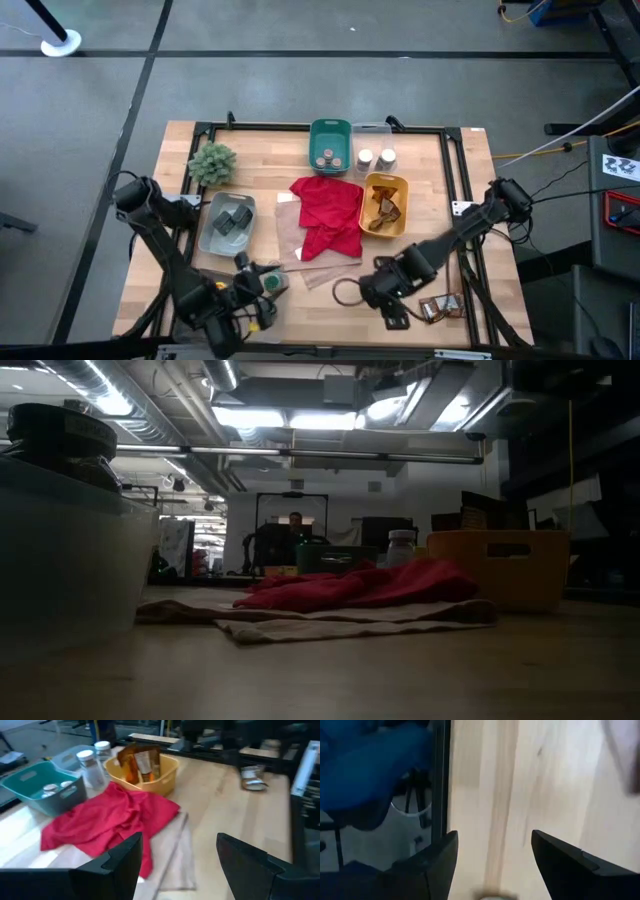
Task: Sort spices by type
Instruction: Put the brown seasoning sachet into the yellow bin
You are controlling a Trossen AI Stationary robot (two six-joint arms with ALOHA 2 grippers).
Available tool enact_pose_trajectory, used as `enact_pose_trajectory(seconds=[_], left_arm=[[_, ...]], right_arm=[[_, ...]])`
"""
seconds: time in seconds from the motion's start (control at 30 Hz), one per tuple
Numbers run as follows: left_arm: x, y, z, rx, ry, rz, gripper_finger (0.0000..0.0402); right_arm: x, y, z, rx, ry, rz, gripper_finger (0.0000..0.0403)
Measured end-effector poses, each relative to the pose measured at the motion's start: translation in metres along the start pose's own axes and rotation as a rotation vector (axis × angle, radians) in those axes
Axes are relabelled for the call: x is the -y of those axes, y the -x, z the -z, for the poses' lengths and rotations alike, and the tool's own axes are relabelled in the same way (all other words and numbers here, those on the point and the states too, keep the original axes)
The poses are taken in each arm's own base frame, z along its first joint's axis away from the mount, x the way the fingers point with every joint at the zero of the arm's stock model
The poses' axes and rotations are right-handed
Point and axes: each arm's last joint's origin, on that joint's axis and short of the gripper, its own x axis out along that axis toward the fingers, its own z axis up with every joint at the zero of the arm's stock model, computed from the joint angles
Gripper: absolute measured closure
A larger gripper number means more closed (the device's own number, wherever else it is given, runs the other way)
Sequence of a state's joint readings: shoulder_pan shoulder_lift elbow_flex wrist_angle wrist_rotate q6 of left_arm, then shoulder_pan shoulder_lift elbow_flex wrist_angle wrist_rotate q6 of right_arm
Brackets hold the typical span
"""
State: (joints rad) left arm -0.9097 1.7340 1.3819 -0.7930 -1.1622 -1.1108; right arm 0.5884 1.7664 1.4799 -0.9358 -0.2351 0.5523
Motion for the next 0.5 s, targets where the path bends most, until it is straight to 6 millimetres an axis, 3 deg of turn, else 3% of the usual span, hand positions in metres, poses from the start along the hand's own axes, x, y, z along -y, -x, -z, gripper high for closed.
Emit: enact_pose_trajectory(seconds=[0.23,0.5], left_arm=[[-0.008,-0.033,-0.012,-0.049,0.041,-0.059,0.0164],[-0.006,-0.051,-0.024,-0.058,0.060,-0.030,0.0164]], right_arm=[[-0.029,-0.010,0.036,-0.107,-0.057,0.102,0.0151],[-0.052,-0.033,0.091,-0.214,-0.187,0.234,0.0151]])
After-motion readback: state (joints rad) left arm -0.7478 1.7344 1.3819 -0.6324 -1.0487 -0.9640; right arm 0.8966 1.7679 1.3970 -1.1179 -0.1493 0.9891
